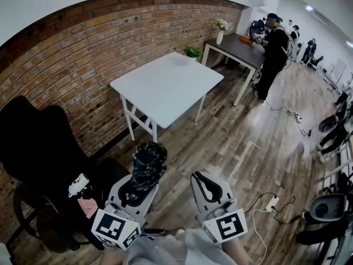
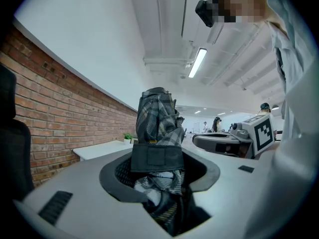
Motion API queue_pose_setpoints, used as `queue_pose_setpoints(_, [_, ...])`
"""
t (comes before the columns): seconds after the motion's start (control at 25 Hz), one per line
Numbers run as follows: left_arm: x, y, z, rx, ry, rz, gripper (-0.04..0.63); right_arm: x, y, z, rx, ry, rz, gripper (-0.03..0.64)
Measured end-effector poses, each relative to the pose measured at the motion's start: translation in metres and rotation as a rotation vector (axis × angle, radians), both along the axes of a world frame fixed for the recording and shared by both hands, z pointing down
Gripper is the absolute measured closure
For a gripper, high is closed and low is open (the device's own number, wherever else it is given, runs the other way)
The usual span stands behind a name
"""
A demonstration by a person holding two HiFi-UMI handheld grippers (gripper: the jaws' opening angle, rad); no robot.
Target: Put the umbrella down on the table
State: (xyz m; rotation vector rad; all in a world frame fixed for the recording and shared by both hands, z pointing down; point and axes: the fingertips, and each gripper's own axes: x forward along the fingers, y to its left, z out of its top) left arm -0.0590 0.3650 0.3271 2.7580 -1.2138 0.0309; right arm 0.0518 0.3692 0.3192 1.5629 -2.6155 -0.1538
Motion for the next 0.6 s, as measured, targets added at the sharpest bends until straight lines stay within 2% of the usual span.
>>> queue_pose_setpoints(0.36, [-0.011, 0.009, 0.005, -0.003, 0.009, 0.045, 0.379, -0.012, 0.016, 0.013, -0.014, -0.008, 0.049, 0.560])
queue_pose_setpoints(0.6, [-0.015, 0.003, 0.010, -0.014, 0.010, 0.048, 0.379, -0.019, 0.010, 0.017, -0.025, -0.010, 0.041, 0.560])
